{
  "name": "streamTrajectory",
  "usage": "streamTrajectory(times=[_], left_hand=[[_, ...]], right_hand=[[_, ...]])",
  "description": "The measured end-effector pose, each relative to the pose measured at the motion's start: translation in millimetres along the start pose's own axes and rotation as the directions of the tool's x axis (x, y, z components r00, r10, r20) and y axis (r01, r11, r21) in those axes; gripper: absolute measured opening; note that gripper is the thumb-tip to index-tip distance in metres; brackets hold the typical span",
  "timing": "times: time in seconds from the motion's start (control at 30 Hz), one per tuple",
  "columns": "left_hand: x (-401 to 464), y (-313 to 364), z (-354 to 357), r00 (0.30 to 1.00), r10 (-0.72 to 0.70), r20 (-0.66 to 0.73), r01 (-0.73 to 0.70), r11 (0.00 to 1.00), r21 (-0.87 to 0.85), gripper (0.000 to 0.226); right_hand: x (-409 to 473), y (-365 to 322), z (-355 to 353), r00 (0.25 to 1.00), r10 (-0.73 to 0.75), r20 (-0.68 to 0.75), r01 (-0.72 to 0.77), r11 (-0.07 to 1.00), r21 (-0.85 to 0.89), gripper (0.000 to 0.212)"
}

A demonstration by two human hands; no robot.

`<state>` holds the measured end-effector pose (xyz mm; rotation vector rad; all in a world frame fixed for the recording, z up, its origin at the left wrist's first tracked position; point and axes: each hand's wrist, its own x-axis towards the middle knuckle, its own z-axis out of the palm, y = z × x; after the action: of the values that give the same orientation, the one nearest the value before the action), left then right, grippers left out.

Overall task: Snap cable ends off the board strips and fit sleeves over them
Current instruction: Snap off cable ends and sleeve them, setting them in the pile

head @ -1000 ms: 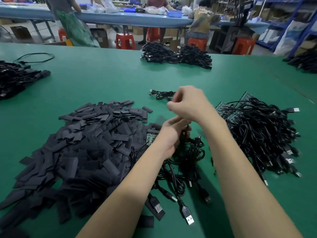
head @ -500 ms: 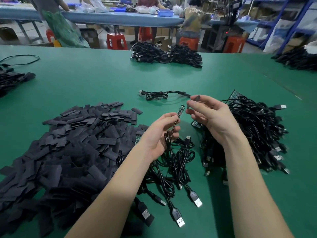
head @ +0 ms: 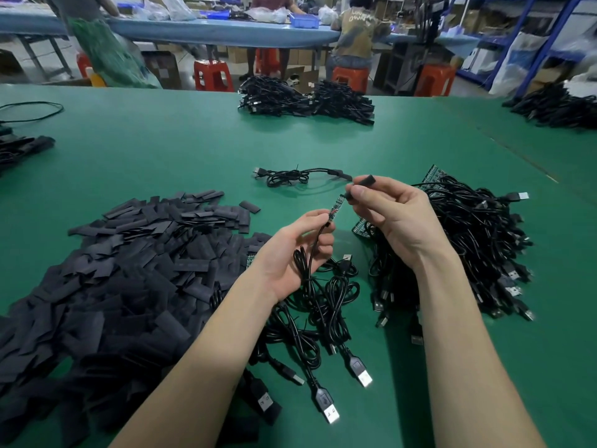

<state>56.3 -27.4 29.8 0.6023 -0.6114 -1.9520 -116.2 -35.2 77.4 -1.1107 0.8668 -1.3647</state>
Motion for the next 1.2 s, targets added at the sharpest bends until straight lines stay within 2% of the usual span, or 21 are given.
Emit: streamTrajectory(times=[0.2,0.47,0.67,0.77,0.93,1.2], left_hand=[[-1,0,3,1.0,0.002,0.016,-0.002,1.0,0.028,0.012],[-1,2,2,0.999,-0.004,0.042,0.004,1.0,0.013,0.014],[-2,2,2,0.999,0.005,0.051,-0.005,1.0,0.009,0.012],[-2,3,1,0.998,0.012,0.06,-0.012,1.0,-0.009,0.01],[0,3,-2,0.997,0.019,0.07,-0.019,1.0,-0.007,0.005],[-3,2,-2,0.996,0.057,0.069,-0.065,0.99,0.125,0.007]], right_hand=[[0,-2,-1,1.0,0.01,0.014,-0.01,1.0,0.003,0.015],[-3,-7,-10,0.984,0.134,0.118,-0.131,0.991,-0.032,0.018],[-4,-12,-9,0.983,0.066,0.173,-0.035,0.983,-0.179,0.023],[-3,-11,-4,0.986,0.026,0.163,0.007,0.981,-0.193,0.024],[-4,-11,-7,0.981,0.055,0.185,-0.021,0.984,-0.18,0.022],[-6,-12,-6,0.968,0.129,0.214,-0.088,0.978,-0.189,0.017]])
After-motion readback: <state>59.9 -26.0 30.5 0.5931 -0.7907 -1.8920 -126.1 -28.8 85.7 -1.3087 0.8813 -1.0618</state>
